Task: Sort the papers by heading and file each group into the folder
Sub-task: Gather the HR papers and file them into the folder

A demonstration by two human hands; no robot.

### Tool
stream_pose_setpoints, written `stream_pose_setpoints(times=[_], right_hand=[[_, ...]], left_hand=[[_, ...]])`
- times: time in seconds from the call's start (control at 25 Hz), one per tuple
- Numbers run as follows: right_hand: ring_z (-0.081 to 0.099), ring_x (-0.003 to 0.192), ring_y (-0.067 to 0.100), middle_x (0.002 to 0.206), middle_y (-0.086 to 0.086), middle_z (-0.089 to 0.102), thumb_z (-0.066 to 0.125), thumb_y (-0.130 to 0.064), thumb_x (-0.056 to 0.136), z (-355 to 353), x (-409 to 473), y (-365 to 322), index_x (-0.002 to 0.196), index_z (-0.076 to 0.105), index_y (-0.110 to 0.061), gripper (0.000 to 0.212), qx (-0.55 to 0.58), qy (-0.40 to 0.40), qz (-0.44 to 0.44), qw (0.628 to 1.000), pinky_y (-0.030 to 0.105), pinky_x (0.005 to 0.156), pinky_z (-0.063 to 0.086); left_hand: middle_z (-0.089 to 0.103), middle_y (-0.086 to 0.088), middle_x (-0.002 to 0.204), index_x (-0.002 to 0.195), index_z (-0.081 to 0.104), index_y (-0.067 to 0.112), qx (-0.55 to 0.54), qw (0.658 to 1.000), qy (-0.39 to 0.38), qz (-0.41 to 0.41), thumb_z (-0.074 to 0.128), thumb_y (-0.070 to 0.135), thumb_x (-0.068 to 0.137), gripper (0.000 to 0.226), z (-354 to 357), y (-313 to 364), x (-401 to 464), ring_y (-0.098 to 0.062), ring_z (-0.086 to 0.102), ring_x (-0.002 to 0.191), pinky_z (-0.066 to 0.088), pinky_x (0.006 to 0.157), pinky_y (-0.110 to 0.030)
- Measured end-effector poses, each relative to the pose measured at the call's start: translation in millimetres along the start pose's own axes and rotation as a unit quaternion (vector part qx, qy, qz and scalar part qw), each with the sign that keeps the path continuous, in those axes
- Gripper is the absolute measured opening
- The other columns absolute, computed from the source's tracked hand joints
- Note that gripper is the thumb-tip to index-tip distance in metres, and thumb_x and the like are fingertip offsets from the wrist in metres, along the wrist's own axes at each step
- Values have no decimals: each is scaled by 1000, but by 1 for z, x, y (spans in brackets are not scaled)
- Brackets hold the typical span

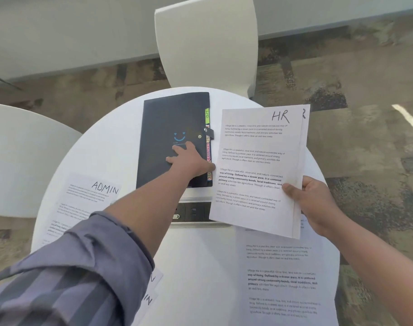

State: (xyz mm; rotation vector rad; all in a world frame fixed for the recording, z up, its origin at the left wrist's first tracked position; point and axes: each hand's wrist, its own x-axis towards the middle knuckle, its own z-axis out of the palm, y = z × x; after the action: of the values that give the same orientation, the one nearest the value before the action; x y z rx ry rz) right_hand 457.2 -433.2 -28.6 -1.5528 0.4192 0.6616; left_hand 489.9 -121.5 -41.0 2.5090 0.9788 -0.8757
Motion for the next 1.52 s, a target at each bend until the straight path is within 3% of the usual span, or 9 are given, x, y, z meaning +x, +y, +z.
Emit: stream_pose_setpoints(times=[0.2, 0.44, 0.68, 0.8, 0.88, 1.0, 1.12, 1.36, 1.52], right_hand=[[77, 93, 22, 102, 1, 80, 64, -8, 99, 1, 6, 3, 108, 74, -15, 15, 11, 1, 9, 1000, 39, 82, 58], [77, 96, 23, 105, 2, 80, 64, -9, 99, 1, 6, 5, 111, 73, -15, 16, 9, -1, 11, 1000, 42, 86, 58], [77, 92, 21, 102, 1, 80, 64, -8, 99, 6, 7, 6, 109, 74, -15, 15, 13, 2, 13, 1000, 39, 83, 58], [78, 91, 19, 103, 0, 80, 64, -8, 99, 6, 5, 4, 108, 73, -15, 15, 19, 4, 12, 1000, 40, 84, 58], [78, 89, 18, 102, 0, 80, 64, -7, 99, 6, 2, 2, 107, 73, -15, 15, 19, 3, 9, 1000, 39, 83, 58], [78, 90, 19, 102, 1, 80, 63, -7, 99, 6, -3, -1, 108, 74, -15, 16, 14, 0, 9, 1000, 38, 81, 58], [77, 92, 20, 103, 1, 80, 64, -7, 99, 5, -10, -6, 109, 73, -15, 16, 11, 1, 1, 1000, 39, 83, 58], [76, 94, 24, 103, 2, 80, 66, -10, 98, 15, -32, -20, 108, 74, -15, 14, -1, 7, -13, 1000, 39, 81, 59], [74, 78, 20, 98, 6, 79, 64, -8, 99, 29, -60, -48, 102, 73, -14, 11, -7, 6, -36, 999, 24, 55, 53]], left_hand=[[11, -16, 165, 158, 15, 23, 11, 1000, 7, 22, 79, 55, 72, 113, -6, -5, 0, -50, 30, 141, 38, 105, -47], [-25, -5, 168, 160, -15, 35, 16, 999, -27, -7, 80, 60, 68, 134, 8, -18, -14, -46, -19, 153, 18, 115, -74], [-28, -10, 167, 159, -20, 31, 8, 999, -53, -5, 78, 61, 72, 135, 18, -20, -17, -53, -17, 151, 25, 115, -70], [-23, -11, 168, 161, -13, 27, -10, 998, -69, -2, 67, 53, 81, 117, 9, -15, -20, -57, -8, 151, 24, 120, -63], [-3, -16, 170, 159, 9, 18, -22, 998, -64, 13, 57, 41, 86, 90, 2, -10, -23, -55, 20, 148, 32, 117, -56], [54, -15, 131, 126, 43, 8, -2, 997, 21, 72, 49, 23, 89, 40, -4, -10, -27, -34, 58, 107, 48, 82, -38], [64, -11, 111, 102, 45, 10, 21, 992, 68, 108, 46, 16, 98, 7, -13, -16, -33, -29, 56, 89, 43, 73, -35], [54, -9, 96, 94, 46, 10, 8, 979, 156, 129, 42, 4, 98, 8, -65, -49, -77, -28, 51, 85, 40, 72, -36], [61, -9, 95, 92, 51, 11, 2, 974, 193, 121, 41, 5, 96, 12, -101, -94, -111, -29, 53, 81, 40, 68, -35]])
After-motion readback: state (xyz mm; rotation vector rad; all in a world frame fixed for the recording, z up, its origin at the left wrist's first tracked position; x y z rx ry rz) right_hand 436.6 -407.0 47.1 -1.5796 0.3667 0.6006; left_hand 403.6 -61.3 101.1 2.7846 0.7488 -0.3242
